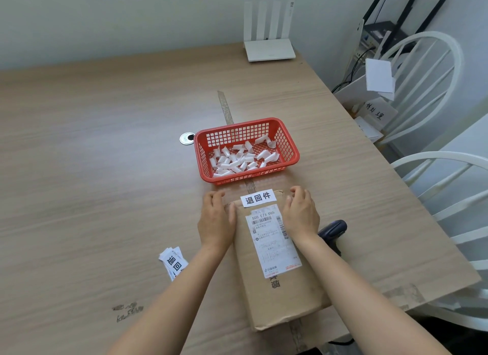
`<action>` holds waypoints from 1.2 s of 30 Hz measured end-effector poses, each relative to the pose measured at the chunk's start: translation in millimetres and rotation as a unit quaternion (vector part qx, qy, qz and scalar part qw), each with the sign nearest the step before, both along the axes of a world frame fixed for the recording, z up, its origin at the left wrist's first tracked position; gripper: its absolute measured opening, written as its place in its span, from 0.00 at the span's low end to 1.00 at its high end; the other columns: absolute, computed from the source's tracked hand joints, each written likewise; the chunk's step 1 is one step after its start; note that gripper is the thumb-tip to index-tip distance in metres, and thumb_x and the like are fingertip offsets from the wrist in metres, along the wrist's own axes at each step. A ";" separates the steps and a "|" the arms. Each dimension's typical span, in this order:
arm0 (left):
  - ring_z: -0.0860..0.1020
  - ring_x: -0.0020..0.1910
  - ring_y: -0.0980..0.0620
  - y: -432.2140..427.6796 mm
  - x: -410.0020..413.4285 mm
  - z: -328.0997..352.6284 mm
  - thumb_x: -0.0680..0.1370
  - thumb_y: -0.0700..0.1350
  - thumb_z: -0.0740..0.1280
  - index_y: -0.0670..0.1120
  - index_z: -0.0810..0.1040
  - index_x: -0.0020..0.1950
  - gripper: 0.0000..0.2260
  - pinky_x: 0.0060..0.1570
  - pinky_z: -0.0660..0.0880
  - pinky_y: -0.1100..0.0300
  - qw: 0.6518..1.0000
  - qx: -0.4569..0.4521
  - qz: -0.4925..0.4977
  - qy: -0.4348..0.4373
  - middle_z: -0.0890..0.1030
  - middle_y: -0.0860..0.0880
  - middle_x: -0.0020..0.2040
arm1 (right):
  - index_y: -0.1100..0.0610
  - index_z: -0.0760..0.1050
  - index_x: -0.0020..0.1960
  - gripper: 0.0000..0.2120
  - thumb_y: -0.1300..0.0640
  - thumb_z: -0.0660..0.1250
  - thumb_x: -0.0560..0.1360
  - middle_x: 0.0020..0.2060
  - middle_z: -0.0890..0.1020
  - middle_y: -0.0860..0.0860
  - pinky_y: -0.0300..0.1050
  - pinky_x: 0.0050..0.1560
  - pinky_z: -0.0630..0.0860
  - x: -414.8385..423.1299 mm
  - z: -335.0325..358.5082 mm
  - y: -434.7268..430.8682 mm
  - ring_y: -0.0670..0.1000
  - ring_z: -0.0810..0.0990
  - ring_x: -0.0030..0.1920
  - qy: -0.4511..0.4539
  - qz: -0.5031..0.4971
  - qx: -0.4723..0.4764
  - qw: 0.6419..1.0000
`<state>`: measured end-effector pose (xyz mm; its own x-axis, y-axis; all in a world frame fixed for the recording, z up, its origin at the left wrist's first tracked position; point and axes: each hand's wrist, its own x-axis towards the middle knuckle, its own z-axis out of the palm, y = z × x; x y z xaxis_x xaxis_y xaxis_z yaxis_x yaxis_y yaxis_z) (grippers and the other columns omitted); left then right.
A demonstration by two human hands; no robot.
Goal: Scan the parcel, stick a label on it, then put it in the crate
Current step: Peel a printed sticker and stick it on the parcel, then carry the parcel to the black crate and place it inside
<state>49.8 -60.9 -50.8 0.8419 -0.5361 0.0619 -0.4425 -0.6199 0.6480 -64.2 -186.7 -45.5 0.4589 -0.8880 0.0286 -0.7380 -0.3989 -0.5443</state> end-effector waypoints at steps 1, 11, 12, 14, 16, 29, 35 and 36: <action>0.78 0.53 0.42 4.4 -1.2 -0.4 0.76 0.46 0.63 0.40 0.71 0.63 0.17 0.45 0.77 0.47 1.000 -0.007 0.008 0.012 0.72 0.42 0.62 | 0.61 0.68 0.60 0.12 0.58 0.56 0.78 0.58 0.75 0.59 0.48 0.46 0.70 -3.6 0.4 0.7 0.59 0.74 0.55 -0.011 0.003 0.017 1.000; 0.69 0.67 0.47 44.4 -46.6 -4.3 0.76 0.51 0.64 0.43 0.56 0.74 0.31 0.66 0.66 0.53 0.961 -0.080 0.030 0.264 0.63 0.43 0.72 | 0.57 0.58 0.72 0.30 0.53 0.65 0.75 0.67 0.71 0.57 0.51 0.63 0.68 -59.1 4.1 24.2 0.56 0.72 0.64 -0.047 0.067 0.210 0.974; 0.68 0.68 0.47 48.9 -54.6 -5.9 0.75 0.50 0.66 0.43 0.57 0.74 0.31 0.67 0.66 0.53 0.955 -0.082 0.013 0.284 0.64 0.44 0.72 | 0.56 0.57 0.72 0.31 0.53 0.66 0.74 0.67 0.71 0.56 0.50 0.64 0.68 -65.9 3.5 28.3 0.56 0.72 0.64 -0.045 0.070 0.225 0.971; 0.69 0.68 0.46 57.7 -69.7 -9.2 0.73 0.49 0.69 0.45 0.61 0.72 0.31 0.69 0.67 0.50 0.939 -0.092 -0.020 0.330 0.68 0.44 0.70 | 0.54 0.57 0.72 0.32 0.54 0.67 0.73 0.67 0.71 0.55 0.48 0.64 0.67 -78.1 2.2 37.4 0.54 0.71 0.65 -0.048 0.068 0.246 0.966; 0.69 0.68 0.47 65.7 -80.3 -10.9 0.71 0.49 0.71 0.46 0.61 0.73 0.34 0.68 0.67 0.47 0.926 -0.089 -0.034 0.365 0.69 0.44 0.70 | 0.54 0.56 0.73 0.33 0.53 0.67 0.73 0.69 0.70 0.54 0.47 0.66 0.66 -86.0 1.8 45.3 0.53 0.69 0.67 -0.053 0.060 0.259 0.963; 0.75 0.61 0.58 82.1 -77.1 21.2 0.68 0.42 0.75 0.59 0.65 0.65 0.31 0.59 0.75 0.60 0.915 -0.172 -0.174 0.320 0.76 0.55 0.63 | 0.51 0.57 0.72 0.35 0.56 0.71 0.70 0.66 0.71 0.51 0.54 0.66 0.69 -109.1 35.7 94.4 0.50 0.69 0.66 -0.157 0.021 0.189 0.969; 0.72 0.65 0.52 65.5 -90.5 55.0 0.65 0.51 0.72 0.55 0.59 0.73 0.39 0.63 0.73 0.45 0.913 -0.168 -0.250 0.274 0.71 0.51 0.68 | 0.50 0.56 0.72 0.37 0.54 0.71 0.70 0.68 0.69 0.50 0.49 0.66 0.68 -138.1 62.8 100.5 0.47 0.67 0.65 -0.183 -0.035 0.105 0.977; 0.71 0.65 0.52 60.9 -95.2 59.3 0.65 0.52 0.72 0.57 0.58 0.73 0.39 0.62 0.74 0.44 0.913 -0.162 -0.262 0.268 0.71 0.51 0.69 | 0.50 0.55 0.72 0.37 0.54 0.71 0.70 0.68 0.69 0.50 0.52 0.67 0.68 -145.6 66.5 100.6 0.48 0.67 0.66 -0.185 -0.048 0.099 0.977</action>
